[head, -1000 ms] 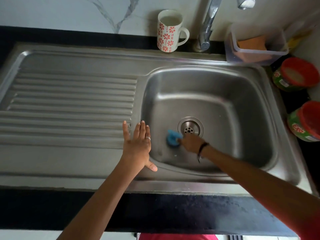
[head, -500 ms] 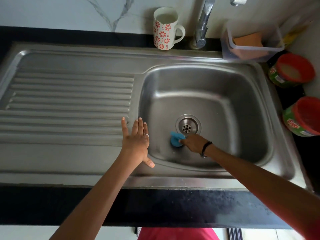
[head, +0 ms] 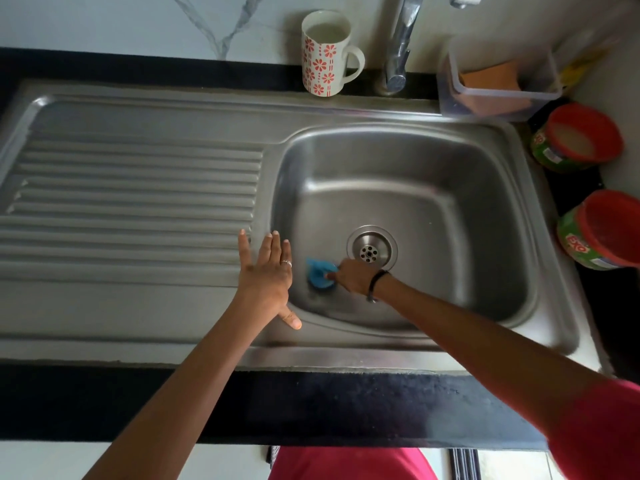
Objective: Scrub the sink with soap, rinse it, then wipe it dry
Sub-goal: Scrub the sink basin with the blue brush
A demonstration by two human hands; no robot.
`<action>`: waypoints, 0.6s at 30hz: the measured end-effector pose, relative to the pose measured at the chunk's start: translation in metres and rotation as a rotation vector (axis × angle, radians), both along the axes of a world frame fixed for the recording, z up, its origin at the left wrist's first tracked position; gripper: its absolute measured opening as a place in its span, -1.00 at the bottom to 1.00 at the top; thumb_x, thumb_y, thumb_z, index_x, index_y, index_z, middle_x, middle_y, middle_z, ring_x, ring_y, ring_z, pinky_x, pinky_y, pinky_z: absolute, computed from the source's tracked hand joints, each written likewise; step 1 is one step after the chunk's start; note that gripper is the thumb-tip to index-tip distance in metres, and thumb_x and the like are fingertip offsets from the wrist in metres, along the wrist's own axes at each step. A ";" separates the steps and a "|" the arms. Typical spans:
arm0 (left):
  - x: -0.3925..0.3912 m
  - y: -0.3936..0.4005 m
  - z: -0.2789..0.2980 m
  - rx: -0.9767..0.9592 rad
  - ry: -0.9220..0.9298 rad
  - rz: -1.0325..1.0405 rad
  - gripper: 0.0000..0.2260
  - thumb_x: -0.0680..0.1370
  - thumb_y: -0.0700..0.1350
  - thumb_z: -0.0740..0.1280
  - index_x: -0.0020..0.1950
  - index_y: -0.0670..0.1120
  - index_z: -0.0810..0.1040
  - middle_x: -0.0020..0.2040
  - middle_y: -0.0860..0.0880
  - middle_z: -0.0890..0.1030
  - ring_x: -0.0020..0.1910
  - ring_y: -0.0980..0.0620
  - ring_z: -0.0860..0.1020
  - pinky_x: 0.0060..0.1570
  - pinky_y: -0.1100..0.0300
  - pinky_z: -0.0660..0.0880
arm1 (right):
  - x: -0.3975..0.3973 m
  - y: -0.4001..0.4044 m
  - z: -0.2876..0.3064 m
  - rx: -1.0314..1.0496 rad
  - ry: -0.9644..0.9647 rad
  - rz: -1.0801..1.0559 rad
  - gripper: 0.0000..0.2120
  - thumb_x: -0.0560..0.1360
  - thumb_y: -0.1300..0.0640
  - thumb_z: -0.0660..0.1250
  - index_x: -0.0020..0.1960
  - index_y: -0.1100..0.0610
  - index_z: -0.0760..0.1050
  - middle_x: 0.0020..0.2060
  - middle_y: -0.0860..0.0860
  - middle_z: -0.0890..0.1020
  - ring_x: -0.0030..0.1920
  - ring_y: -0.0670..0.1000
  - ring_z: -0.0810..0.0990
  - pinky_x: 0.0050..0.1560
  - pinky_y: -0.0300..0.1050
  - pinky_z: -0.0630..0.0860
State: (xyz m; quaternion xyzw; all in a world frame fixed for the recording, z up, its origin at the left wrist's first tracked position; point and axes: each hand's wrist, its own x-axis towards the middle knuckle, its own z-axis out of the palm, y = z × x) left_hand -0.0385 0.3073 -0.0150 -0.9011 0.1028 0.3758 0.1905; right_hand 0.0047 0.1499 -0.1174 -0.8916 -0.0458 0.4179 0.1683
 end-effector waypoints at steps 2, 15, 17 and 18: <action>-0.001 0.001 0.000 0.009 0.003 -0.003 0.18 0.28 0.41 0.31 0.47 -0.25 -0.32 0.49 -0.24 -0.30 0.48 -0.14 -0.30 0.23 -0.36 -0.37 | 0.017 0.017 0.002 0.030 -0.051 -0.032 -0.58 0.62 -0.04 0.06 0.25 0.25 0.43 0.12 0.24 0.52 0.17 0.23 0.50 0.08 -0.04 0.40; 0.002 0.002 0.001 -0.014 0.026 -0.004 0.17 0.29 0.39 0.31 0.48 -0.23 -0.33 0.49 -0.23 -0.32 0.47 -0.13 -0.34 0.24 -0.34 -0.37 | 0.001 0.015 -0.001 0.053 -0.008 0.035 -0.57 0.64 -0.01 0.00 0.39 0.18 0.34 0.25 0.27 0.44 0.21 0.25 0.47 0.14 -0.05 0.39; 0.003 0.000 0.003 0.000 0.049 -0.015 0.15 0.30 0.39 0.31 0.48 -0.22 -0.33 0.49 -0.23 -0.33 0.46 -0.14 -0.35 0.24 -0.34 -0.38 | 0.018 0.029 -0.002 0.090 -0.087 -0.059 -0.56 0.63 -0.02 0.01 0.37 0.21 0.35 0.25 0.25 0.46 0.21 0.24 0.48 0.14 -0.04 0.40; 0.003 0.000 0.002 0.007 0.057 -0.012 0.15 0.30 0.39 0.31 0.48 -0.22 -0.32 0.48 -0.23 -0.33 0.46 -0.14 -0.36 0.24 -0.34 -0.38 | 0.023 0.034 -0.004 0.081 -0.127 -0.066 -0.55 0.62 -0.03 0.02 0.34 0.26 0.36 0.23 0.24 0.48 0.19 0.23 0.49 0.12 -0.04 0.40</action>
